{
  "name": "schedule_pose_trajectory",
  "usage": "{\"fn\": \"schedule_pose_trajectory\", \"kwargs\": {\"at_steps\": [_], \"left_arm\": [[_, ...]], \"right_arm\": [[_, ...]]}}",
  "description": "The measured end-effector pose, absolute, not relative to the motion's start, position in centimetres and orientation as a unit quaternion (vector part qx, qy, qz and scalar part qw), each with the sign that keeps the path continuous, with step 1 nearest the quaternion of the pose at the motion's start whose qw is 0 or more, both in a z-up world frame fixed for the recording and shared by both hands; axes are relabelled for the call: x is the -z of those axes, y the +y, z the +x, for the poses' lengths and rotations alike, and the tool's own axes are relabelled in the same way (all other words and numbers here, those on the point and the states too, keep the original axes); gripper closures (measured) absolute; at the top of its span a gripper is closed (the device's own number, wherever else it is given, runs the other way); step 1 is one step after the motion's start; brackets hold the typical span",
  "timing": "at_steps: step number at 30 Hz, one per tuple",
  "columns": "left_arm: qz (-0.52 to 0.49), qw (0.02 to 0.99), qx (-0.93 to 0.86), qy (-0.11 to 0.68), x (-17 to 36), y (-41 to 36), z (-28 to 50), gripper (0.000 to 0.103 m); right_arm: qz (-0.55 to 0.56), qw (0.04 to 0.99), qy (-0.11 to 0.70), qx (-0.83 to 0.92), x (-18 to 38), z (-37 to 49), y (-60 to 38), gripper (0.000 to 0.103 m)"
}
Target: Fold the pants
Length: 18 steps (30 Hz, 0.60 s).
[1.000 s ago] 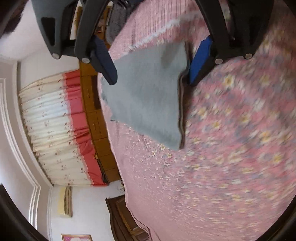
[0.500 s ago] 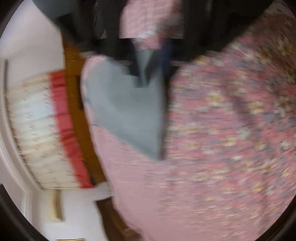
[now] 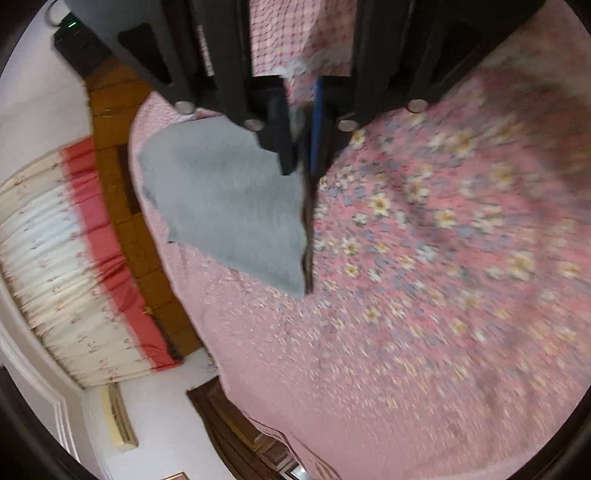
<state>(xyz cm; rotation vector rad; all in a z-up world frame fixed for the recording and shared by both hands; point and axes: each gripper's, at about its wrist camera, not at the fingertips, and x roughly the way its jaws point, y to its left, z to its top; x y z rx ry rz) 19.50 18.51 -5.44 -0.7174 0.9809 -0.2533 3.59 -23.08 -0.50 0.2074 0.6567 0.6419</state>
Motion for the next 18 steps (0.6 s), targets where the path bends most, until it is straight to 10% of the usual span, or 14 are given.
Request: {"fn": "schedule_pose_trajectory", "kwargs": {"at_steps": [4,8,12,15,18], "left_arm": [[-0.244,0.870,0.055,0.424,0.6,16.9,17.6,0.054],[-0.160,0.904,0.052,0.393,-3.2,12.6,19.4,0.052],[-0.128,0.898,0.097,0.409,-2.8,5.7,25.2,0.052],[-0.100,0.859,0.035,0.501,2.9,2.9,30.0,0.073],[-0.076,0.873,0.001,0.481,3.9,2.1,30.1,0.073]], "right_arm": [[0.084,0.912,0.283,-0.286,-1.8,5.8,-22.7,0.038],[0.075,0.931,0.234,-0.270,-3.0,9.5,-22.4,0.042],[0.070,0.923,0.336,-0.174,0.8,14.9,-22.1,0.096],[0.138,0.888,0.401,-0.180,4.8,15.4,-23.0,0.096],[0.121,0.899,0.368,-0.204,1.6,14.7,-25.0,0.096]]}}
